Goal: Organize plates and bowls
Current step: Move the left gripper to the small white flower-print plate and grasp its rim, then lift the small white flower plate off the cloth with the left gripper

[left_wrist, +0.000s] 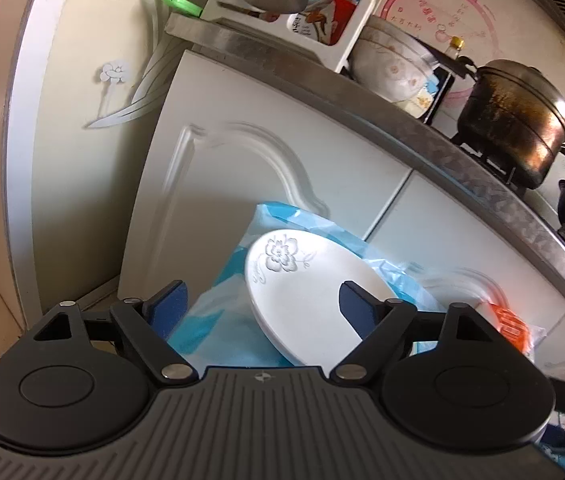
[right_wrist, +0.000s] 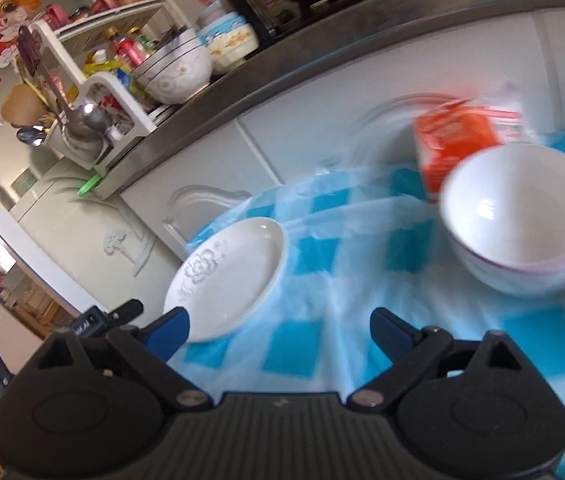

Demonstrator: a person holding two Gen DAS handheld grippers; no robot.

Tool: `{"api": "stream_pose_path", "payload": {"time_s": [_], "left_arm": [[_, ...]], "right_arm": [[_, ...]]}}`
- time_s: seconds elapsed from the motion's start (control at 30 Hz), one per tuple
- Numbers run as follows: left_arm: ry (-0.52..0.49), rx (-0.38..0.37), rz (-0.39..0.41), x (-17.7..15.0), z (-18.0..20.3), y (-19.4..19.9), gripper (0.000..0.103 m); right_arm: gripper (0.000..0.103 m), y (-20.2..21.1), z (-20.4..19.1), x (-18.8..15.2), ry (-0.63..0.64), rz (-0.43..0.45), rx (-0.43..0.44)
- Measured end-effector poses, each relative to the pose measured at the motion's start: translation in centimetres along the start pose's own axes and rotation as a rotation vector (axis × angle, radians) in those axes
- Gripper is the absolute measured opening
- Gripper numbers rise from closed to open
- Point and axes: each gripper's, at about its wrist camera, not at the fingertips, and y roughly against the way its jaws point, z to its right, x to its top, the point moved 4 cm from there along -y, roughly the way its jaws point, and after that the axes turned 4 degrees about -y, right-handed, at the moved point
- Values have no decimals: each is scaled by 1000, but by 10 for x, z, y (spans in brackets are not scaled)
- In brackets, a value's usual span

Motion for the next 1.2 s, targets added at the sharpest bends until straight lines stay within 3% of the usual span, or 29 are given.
{"api": "stream_pose_path", "payload": {"time_s": [0.17, 0.3, 0.47, 0.8, 0.9, 1.2], "left_arm": [[35, -18, -28, -3, -8, -12, 75], [44, -21, -49, -8, -10, -23, 67], [65, -54, -61, -12, -9, -26, 67], [110, -24, -70, -13, -18, -30, 72], [119, -22, -76, -12, -19, -31, 75], [148, -52, -99, -14, -20, -34, 78]], "right_arm": [[92, -52, -7, 12, 23, -55, -1], [83, -82, -8, 19, -8, -92, 29], [78, -110, -12, 29, -1, -97, 65], [74, -155, -8, 50, 0, -87, 77], [71, -164, -9, 49, 14, -119, 94], [70, -123, -10, 28, 2, -170, 185]]}}
